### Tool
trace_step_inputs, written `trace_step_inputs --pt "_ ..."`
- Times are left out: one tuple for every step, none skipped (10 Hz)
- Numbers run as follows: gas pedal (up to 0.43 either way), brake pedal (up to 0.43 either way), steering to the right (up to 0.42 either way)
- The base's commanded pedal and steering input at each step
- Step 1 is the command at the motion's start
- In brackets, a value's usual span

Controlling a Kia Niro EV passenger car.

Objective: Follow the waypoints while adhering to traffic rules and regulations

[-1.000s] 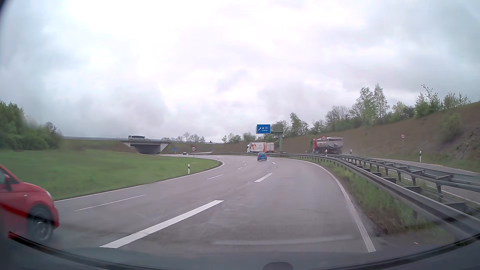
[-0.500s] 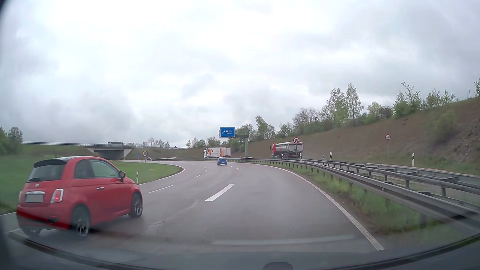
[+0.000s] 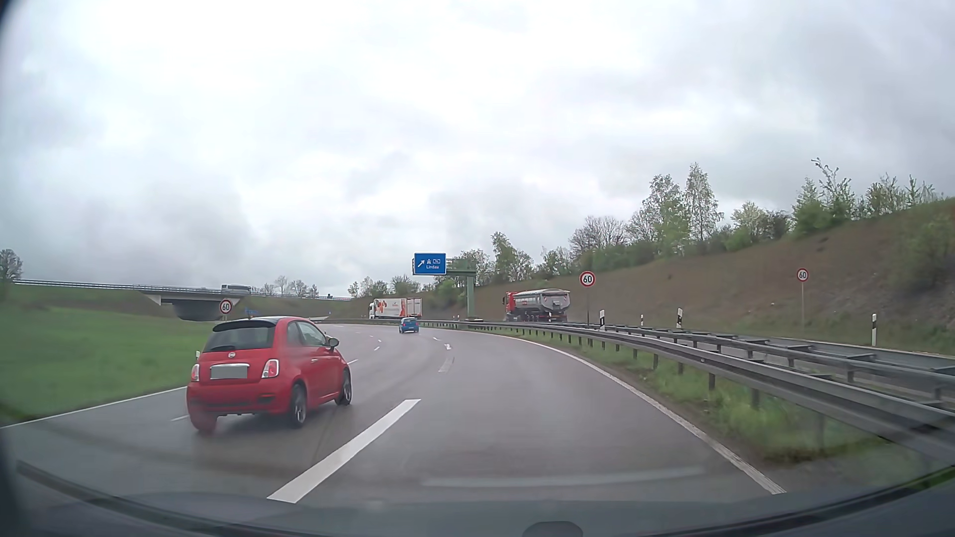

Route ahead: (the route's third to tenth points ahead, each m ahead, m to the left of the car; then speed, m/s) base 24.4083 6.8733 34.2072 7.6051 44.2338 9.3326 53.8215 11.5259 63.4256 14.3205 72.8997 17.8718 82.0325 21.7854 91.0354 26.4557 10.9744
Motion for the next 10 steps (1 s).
trace_step_inputs --pt "0.319 0.000 -0.011" --pt "0.319 0.000 -0.015" --pt "0.319 0.000 -0.019" --pt "0.319 0.000 -0.025" --pt "0.319 0.000 -0.029" --pt "0.319 0.000 -0.034" --pt "0.319 0.000 -0.041" --pt "0.319 0.000 -0.045" --pt "0.319 0.000 -0.046" --pt "0.319 0.000 -0.046"
